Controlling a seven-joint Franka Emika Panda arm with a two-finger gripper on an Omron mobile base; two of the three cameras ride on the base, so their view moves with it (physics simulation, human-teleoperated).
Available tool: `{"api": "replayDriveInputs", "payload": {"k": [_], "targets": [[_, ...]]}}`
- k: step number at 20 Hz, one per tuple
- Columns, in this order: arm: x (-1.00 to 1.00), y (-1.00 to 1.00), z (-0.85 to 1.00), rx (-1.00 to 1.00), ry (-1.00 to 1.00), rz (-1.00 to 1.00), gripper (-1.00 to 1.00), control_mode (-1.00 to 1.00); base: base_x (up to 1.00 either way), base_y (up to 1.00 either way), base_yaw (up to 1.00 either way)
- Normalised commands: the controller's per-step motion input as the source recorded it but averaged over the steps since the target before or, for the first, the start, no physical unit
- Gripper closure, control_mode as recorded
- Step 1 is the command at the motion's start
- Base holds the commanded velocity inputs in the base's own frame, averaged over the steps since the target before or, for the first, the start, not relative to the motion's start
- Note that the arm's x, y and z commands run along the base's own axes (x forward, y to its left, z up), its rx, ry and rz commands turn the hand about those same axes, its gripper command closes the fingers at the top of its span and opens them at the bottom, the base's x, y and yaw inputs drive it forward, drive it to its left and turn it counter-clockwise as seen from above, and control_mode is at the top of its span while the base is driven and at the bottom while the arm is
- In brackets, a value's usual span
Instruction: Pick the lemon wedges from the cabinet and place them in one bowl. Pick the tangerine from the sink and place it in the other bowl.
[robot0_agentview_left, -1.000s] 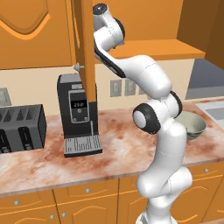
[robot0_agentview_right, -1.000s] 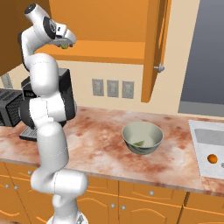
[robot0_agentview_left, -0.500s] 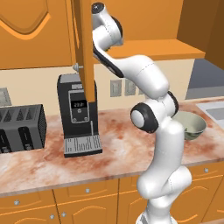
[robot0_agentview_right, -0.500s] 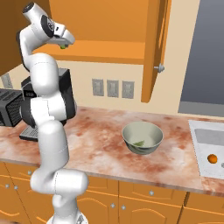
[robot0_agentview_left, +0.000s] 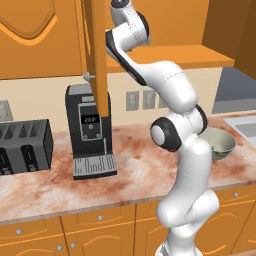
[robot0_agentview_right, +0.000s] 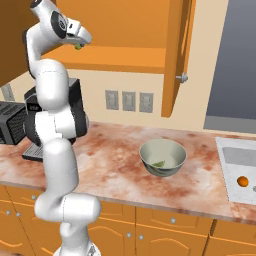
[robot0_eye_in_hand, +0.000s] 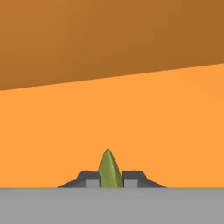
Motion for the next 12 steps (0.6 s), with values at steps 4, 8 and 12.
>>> {"api": "replayDriveInputs", "payload": {"k": [4, 8, 12], "targets": [[-0.57, -0.41, 0.00, 0.06, -0.09, 0.04, 1.00, -1.00, 0.00, 0.00, 0.00], [-0.89, -0.50, -0.01, 0.04, -0.09, 0.01, 1.00, -1.00, 0.00, 0.00, 0.00], [-0.91, -0.51, -0.11, 0.01, -0.08, 0.00, 1.00, -1.00, 0.00, 0.00, 0.00]]}}
